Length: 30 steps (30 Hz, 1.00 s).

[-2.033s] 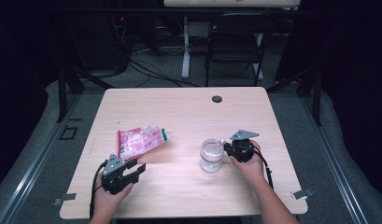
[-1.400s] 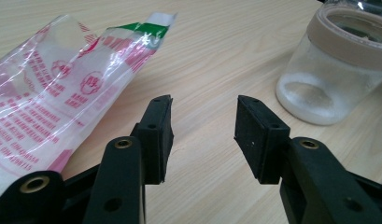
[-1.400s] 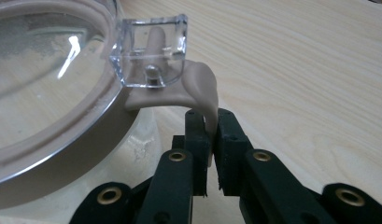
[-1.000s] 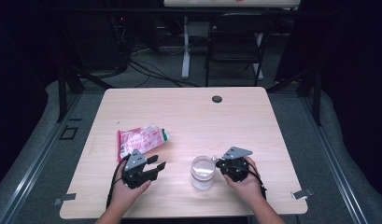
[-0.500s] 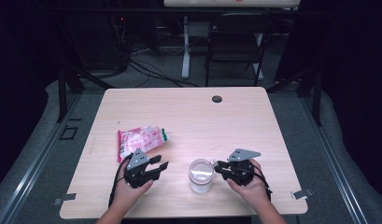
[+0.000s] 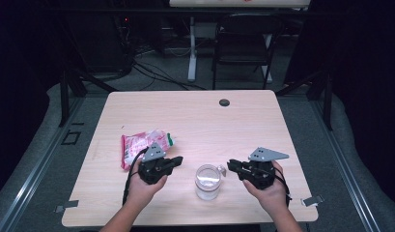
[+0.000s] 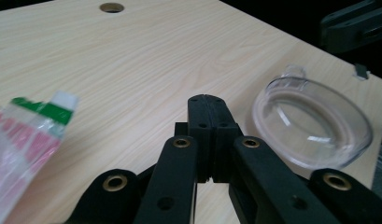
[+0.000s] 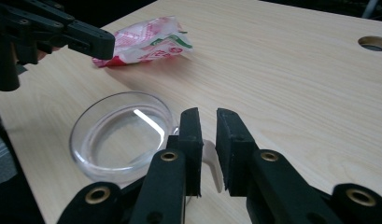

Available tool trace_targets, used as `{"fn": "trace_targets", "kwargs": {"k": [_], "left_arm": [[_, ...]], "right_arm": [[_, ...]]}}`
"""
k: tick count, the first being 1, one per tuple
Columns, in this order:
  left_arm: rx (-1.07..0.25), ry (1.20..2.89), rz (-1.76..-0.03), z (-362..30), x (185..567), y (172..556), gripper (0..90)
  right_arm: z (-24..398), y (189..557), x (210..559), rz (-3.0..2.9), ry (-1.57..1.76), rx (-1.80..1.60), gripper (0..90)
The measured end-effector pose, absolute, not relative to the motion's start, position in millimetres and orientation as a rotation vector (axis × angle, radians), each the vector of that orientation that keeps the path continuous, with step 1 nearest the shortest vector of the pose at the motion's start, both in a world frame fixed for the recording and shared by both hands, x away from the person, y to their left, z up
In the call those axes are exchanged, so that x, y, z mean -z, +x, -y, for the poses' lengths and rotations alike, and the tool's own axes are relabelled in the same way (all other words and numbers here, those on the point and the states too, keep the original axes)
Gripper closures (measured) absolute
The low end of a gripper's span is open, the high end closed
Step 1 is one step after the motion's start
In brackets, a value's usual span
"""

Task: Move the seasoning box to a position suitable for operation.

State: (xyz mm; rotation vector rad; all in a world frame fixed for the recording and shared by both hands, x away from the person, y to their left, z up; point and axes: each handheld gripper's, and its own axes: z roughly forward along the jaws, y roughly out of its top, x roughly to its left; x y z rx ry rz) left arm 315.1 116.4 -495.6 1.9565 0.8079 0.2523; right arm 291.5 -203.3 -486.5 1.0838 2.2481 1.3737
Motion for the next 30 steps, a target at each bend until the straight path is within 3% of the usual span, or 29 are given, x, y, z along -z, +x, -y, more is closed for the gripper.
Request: {"fn": "trace_targets", "kwargs": {"k": [5,12,30], "left_arm": [[-0.243,2.038,-0.746,-106,503,299,90.0],[-0.083,2.073,-0.686,-107,512,291,90.0],[-0.061,2.121,-0.675,-98,521,286,90.0]], "right_arm": [[192,297,491,-2.270,1.061,-1.353,82.1],[183,304,499,-2.270,1.064,-1.337,81.4],[182,304,502,-2.275,1.057,-1.362,82.4]]}}
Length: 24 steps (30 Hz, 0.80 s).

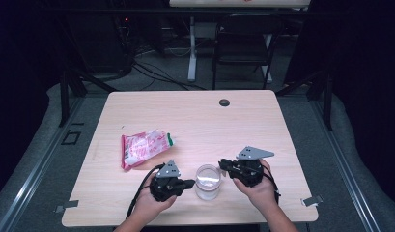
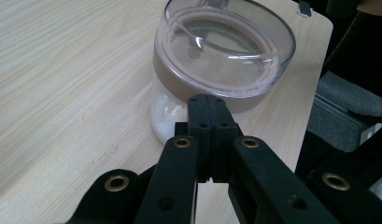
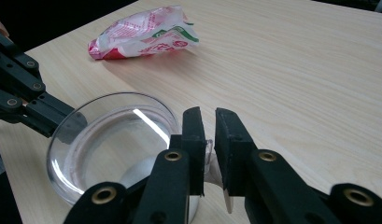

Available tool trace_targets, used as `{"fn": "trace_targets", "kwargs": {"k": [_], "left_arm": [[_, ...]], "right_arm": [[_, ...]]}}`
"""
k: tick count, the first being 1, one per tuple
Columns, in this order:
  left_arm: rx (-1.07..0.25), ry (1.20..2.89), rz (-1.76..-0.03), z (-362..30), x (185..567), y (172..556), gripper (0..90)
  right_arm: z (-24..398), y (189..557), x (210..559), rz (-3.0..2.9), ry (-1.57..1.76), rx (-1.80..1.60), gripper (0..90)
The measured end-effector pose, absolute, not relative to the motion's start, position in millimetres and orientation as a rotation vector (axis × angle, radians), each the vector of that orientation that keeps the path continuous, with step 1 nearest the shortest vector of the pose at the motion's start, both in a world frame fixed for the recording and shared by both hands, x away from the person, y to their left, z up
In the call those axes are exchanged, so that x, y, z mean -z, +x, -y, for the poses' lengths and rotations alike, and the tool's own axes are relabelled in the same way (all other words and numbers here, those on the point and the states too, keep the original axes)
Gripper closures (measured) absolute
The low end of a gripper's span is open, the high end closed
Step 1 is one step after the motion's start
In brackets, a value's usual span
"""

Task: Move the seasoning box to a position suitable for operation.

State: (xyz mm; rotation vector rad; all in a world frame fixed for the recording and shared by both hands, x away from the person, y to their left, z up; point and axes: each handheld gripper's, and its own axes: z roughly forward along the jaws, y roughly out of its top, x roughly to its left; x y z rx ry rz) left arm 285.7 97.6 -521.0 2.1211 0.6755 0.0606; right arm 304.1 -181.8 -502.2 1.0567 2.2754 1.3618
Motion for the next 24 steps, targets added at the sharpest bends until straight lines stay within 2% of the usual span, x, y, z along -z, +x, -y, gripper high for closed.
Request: {"fn": "trace_targets", "kwargs": {"k": [24], "left_arm": [[-0.047,2.059,-0.664,-100.5,513.0,283.7,90.0]], "right_arm": [[187.1,307.0,505.3,-2.273,1.104,-1.416,83.6]]}}
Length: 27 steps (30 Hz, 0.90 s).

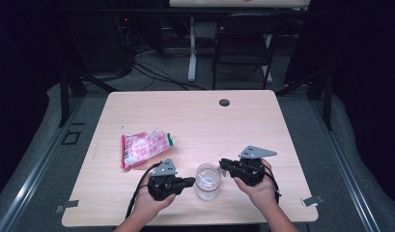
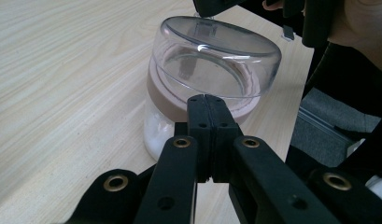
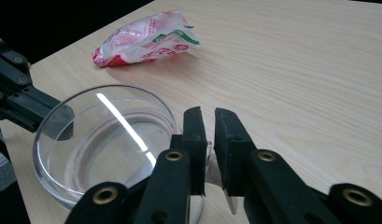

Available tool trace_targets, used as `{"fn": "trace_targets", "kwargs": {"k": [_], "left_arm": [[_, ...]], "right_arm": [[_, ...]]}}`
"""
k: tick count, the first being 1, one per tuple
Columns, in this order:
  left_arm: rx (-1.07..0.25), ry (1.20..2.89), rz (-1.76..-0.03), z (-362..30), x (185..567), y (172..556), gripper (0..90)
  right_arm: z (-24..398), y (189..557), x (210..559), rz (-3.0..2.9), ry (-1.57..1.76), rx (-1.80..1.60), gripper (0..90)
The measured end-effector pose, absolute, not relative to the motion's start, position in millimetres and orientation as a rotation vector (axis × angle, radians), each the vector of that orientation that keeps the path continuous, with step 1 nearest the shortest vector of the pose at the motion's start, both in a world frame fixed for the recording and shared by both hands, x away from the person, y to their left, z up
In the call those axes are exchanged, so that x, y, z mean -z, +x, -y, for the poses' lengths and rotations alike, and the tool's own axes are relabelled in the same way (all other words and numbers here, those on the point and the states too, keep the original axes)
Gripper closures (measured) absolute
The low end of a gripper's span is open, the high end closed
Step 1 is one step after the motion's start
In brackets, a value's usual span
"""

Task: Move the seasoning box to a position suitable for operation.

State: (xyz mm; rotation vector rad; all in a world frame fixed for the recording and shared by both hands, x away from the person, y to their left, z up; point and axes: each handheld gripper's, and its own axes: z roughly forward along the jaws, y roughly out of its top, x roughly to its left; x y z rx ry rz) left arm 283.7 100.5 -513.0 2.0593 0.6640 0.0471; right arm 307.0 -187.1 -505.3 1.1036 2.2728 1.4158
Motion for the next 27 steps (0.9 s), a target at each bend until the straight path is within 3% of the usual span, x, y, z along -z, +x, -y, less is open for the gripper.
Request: {"fn": "trace_targets", "kwargs": {"k": [15,27], "left_arm": [[-0.029,2.064,-0.649,-97,515,283,89.4],[-0.042,2.043,-0.638,-94,507,286,88.3]], "right_arm": [[188,307,506,-2.274,1.108,-1.433,84.8],[190,295,498,-2.294,1.015,-1.417,69.0]]}}
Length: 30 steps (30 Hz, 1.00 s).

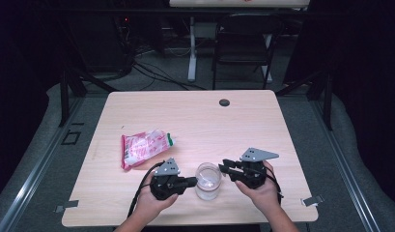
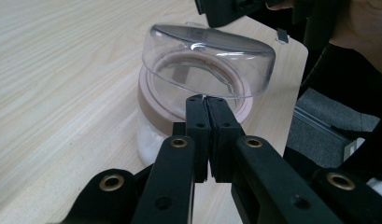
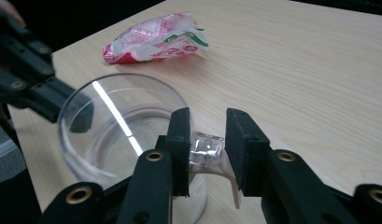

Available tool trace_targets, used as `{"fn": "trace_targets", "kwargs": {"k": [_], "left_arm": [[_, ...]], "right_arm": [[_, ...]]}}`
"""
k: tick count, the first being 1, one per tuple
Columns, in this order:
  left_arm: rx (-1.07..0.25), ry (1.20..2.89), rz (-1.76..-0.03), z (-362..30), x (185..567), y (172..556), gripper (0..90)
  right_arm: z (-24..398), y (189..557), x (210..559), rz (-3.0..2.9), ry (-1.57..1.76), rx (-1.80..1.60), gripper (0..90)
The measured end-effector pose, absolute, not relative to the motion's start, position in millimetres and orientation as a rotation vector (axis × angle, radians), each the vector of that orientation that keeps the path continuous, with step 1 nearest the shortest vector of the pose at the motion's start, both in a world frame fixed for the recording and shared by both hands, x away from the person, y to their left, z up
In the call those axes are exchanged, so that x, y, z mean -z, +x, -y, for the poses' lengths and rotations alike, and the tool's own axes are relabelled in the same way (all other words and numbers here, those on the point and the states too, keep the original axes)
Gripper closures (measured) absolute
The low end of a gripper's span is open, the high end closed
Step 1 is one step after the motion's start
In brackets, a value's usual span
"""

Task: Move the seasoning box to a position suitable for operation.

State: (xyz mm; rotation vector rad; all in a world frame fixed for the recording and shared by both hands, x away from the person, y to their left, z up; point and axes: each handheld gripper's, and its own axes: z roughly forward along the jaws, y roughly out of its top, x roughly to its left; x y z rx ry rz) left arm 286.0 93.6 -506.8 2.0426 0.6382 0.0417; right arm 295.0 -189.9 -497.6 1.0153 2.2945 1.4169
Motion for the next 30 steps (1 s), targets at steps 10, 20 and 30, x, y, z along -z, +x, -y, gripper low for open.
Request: {"fn": "trace_targets", "kwargs": {"k": [10,20,30], "left_arm": [[-0.055,2.027,-0.623,-86,497,292,84.2],[-0.078,2.027,-0.614,-81,491,296,79.7],[-0.100,2.007,-0.614,-78,484,295,73.8]], "right_arm": [[196,275,490,-2.285,0.932,-1.420,61.8],[200,266,493,-2.350,0.839,-1.328,61.5],[201,266,496,-2.403,0.835,-1.335,58.4]]}}
